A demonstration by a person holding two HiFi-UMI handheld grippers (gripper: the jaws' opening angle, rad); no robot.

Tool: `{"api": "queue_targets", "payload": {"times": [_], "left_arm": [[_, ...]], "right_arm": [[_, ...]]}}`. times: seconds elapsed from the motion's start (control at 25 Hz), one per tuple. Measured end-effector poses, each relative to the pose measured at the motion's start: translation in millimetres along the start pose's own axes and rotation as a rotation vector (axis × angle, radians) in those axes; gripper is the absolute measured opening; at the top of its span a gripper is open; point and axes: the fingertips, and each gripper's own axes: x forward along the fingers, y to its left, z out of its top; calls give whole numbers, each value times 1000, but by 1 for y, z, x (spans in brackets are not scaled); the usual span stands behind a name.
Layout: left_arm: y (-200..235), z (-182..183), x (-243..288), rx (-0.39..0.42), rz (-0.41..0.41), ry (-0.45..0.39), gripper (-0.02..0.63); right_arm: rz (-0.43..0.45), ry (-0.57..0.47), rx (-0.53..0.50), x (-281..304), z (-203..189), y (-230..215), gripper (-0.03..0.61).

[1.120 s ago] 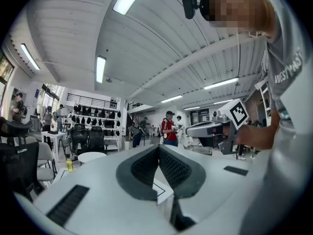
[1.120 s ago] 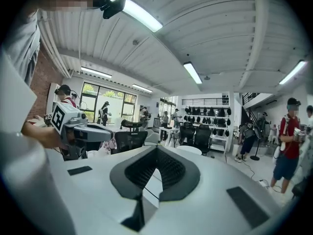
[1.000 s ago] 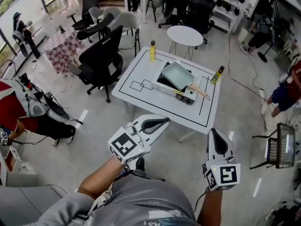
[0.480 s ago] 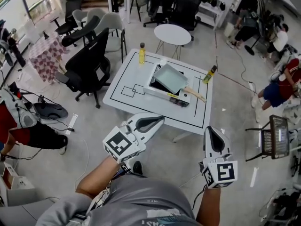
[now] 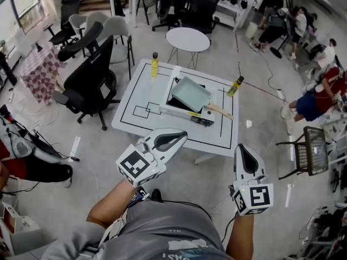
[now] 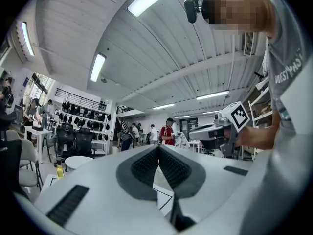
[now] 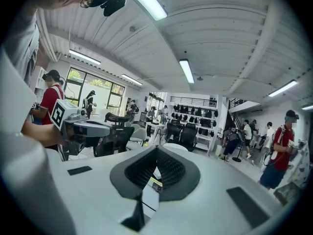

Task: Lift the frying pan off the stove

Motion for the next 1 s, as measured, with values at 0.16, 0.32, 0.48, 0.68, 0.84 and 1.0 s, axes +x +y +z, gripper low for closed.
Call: {"api": "queue_targets", "payload": {"times": [0.16, 0.32, 0.48, 0.68, 0.84, 1.0], "left_arm": [[9, -4, -4, -16, 2, -7, -3], [22, -8, -6, -31, 28, 0, -3], [36, -10, -6, -27, 66, 14, -3], [55, -10, 0, -12, 120, 29, -3], [70, -12, 13, -9, 157, 37, -3], [81, -16, 28, -26, 180, 44, -3]], "right_arm": [[9, 21, -12, 11, 0, 4, 12], [32, 18, -18, 28, 1, 2, 12], [58, 19, -9, 46, 1, -4, 12], [104, 16, -3, 73, -5, -15, 12], [141, 16, -11, 98, -7, -31, 12], [165, 29, -24, 123, -11, -50, 12]]}}
